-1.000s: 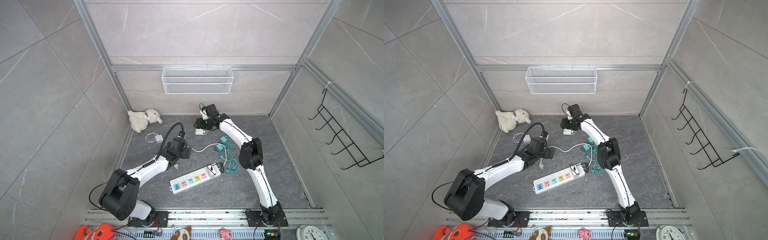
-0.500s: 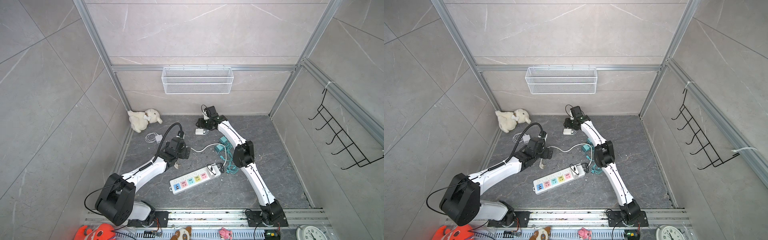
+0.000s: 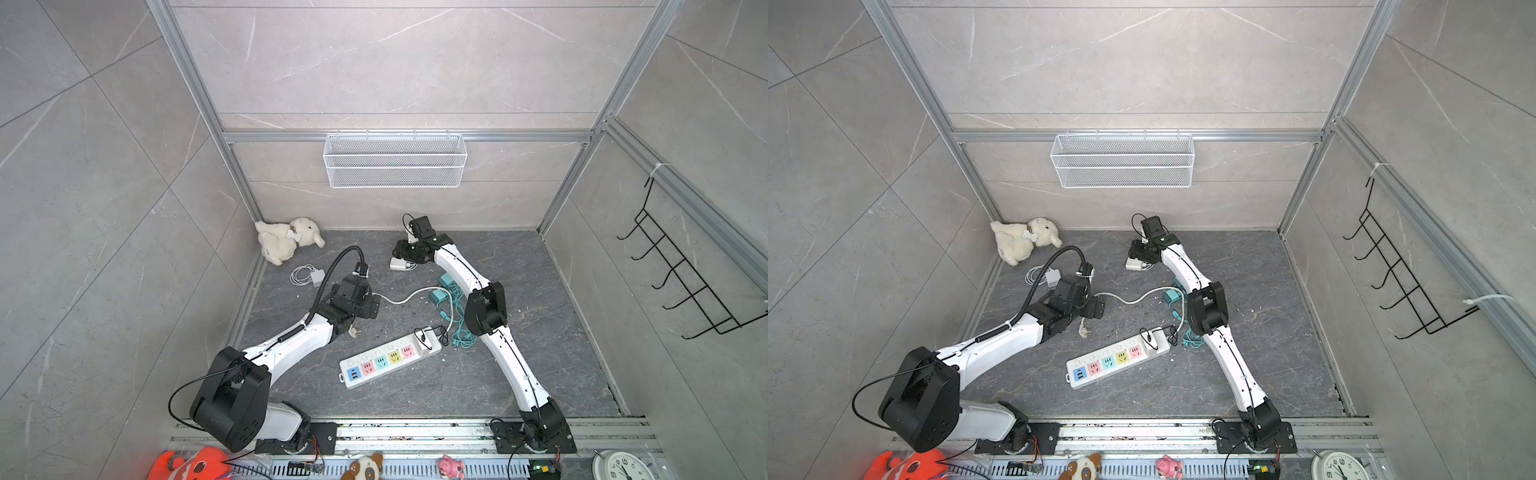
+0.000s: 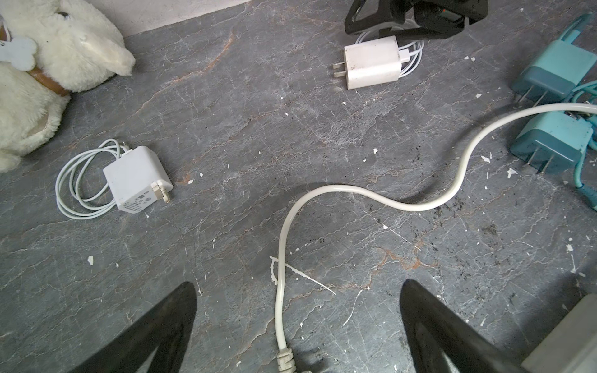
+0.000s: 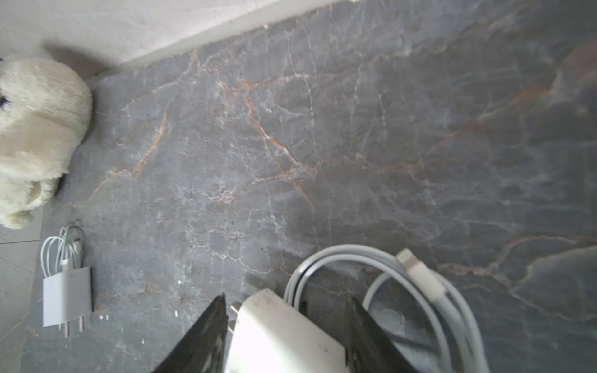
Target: Insert the plug
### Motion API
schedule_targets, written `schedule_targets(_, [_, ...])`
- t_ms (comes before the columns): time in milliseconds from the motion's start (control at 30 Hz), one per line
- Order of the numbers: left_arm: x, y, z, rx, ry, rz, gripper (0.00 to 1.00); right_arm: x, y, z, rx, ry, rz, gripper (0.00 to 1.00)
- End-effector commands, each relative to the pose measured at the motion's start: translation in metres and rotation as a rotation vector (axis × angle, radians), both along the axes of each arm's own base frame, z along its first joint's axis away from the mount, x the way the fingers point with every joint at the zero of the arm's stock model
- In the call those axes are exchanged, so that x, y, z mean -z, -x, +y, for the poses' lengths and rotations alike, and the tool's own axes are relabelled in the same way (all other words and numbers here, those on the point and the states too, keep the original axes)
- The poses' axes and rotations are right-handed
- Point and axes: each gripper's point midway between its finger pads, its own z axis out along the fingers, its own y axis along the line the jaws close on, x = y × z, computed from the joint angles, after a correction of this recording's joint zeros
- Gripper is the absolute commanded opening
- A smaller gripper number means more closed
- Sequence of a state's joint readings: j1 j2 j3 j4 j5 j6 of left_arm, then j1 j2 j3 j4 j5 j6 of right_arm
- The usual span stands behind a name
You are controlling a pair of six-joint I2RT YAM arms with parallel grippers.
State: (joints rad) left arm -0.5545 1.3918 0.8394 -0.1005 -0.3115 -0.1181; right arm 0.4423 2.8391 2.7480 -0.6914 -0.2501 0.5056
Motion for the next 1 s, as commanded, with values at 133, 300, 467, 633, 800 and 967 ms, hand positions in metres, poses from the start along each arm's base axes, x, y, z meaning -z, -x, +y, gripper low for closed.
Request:
schedule_targets(133, [-0.009, -0.011, 0.000, -0.002, -0.009, -0.051, 1.00, 0.018, 0.019, 0.006, -0.077, -0.009, 0.078, 0.56])
schedule_targets(300, [-0.008, -0.014, 0.000, 0.009, -0.032, -0.059, 1.00, 0.020, 0.043, 0.014, -0.172, 0.011, 0.122, 0.55])
schedule_targets(467, [-0.001, -0.016, 0.001, 0.041, -0.075, -0.061, 1.00, 0.017, 0.077, 0.029, -0.301, 0.035, 0.160, 0.54])
schedule_targets(633, [0.004, -0.010, -0.002, 0.137, -0.121, -0.086, 1.00, 0.019, 0.115, 0.039, -0.400, 0.021, 0.239, 0.54])
schedule_targets(800, [0.003, -0.002, -0.010, 0.238, -0.125, -0.134, 1.00, 0.010, 0.149, 0.045, -0.481, -0.004, 0.272, 0.54])
schedule_targets(967, [0.009, -0.002, -0.014, 0.281, -0.141, -0.131, 1.00, -0.010, 0.155, 0.043, -0.482, -0.042, 0.247, 0.57])
